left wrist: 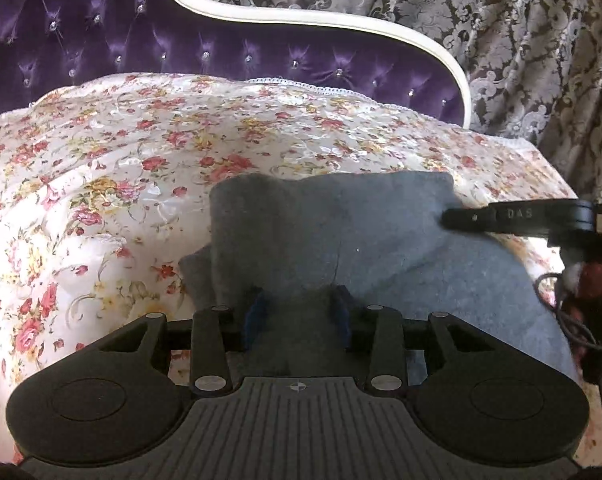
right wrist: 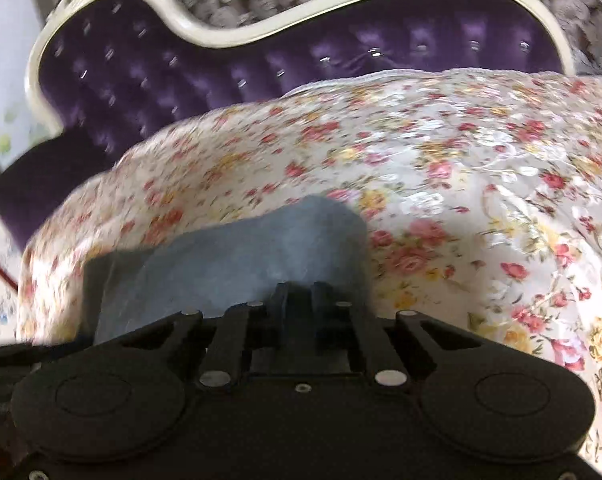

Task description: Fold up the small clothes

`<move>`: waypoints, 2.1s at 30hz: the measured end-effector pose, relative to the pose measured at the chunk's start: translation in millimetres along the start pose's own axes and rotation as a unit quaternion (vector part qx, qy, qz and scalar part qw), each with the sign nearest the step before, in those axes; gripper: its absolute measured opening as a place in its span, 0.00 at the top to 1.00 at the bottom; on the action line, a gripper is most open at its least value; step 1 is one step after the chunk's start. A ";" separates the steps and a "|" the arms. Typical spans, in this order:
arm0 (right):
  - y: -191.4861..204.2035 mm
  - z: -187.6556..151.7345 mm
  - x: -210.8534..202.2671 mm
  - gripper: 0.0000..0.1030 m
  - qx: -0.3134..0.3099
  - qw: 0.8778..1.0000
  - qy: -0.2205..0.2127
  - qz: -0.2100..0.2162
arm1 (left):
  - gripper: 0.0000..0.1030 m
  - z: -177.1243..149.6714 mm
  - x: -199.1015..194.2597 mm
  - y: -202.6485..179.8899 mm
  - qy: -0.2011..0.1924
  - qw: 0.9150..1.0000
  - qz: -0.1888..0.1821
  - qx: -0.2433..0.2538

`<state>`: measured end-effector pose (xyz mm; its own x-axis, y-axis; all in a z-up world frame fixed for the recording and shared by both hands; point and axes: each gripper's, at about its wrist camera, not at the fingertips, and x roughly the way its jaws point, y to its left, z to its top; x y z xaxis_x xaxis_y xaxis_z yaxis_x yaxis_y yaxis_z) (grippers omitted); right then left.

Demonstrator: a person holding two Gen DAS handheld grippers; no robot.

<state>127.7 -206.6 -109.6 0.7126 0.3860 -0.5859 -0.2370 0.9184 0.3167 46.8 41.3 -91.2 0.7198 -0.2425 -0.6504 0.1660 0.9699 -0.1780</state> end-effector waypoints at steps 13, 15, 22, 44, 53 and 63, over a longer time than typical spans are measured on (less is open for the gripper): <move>34.9 -20.4 -63.5 0.59 -0.082 0.995 -0.054 -0.017 | 0.55 -23.4 -39.9 -28.1 -0.011 0.998 0.032 0.054; 42.7 -36.7 -65.3 0.48 -0.096 0.995 -0.033 -0.021 | 0.48 -27.1 -43.5 -26.4 -0.008 0.998 0.035 0.045; 39.3 -75.0 -86.3 0.34 -0.036 0.999 -0.022 -0.034 | 0.25 -35.4 -43.9 -15.9 0.019 0.999 0.040 -0.007; 41.2 -120.3 -135.0 0.06 0.015 0.998 -0.024 -0.055 | 0.20 -59.8 -85.7 -9.0 -0.017 0.995 0.084 -0.057; 50.7 -107.6 -161.9 0.01 0.036 0.994 -0.072 -0.071 | 0.20 -43.9 -111.8 -37.2 -0.027 0.989 0.142 -0.015; 72.1 -93.2 -174.9 0.01 0.065 0.989 -0.069 -0.113 | 0.20 -31.7 -121.6 -43.6 -0.017 0.990 0.137 -0.023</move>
<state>-75.5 -199.7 -53.9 0.8228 0.1488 -0.5484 0.0186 0.9575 0.2878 -69.4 27.8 -27.8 0.7562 0.0304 -0.6536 -0.0686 0.9971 -0.0331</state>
